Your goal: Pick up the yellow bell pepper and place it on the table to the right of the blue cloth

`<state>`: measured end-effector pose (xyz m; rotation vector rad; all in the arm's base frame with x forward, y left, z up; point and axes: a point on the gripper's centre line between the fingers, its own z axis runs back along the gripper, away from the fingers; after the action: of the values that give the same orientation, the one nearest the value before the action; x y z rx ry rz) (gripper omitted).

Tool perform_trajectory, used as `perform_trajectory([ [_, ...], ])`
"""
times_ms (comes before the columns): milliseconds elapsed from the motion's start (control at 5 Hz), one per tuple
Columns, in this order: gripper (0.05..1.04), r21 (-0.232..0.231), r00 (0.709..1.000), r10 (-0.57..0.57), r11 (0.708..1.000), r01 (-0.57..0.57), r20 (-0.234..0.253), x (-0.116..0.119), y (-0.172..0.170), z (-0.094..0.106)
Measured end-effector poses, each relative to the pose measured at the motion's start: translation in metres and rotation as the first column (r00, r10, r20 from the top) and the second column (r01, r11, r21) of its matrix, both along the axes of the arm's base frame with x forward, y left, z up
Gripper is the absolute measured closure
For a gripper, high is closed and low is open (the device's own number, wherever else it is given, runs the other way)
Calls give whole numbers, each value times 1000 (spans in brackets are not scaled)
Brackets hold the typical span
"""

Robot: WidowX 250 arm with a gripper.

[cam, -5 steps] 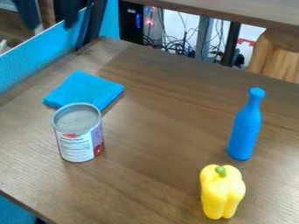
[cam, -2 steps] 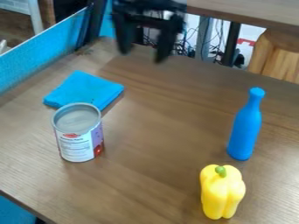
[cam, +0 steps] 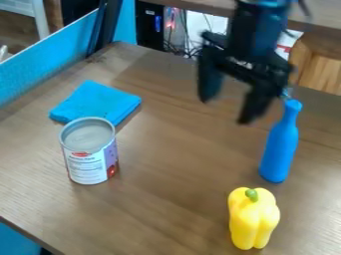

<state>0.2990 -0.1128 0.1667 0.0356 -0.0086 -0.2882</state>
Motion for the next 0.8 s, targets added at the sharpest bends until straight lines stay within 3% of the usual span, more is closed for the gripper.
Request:
perform_trajectory([
  [400, 83, 22, 997, -78, 997, 77, 20, -13, -33, -17],
  [800, 83, 27, 999, -18, 999, 17, 27, -21, -30, -45],
])
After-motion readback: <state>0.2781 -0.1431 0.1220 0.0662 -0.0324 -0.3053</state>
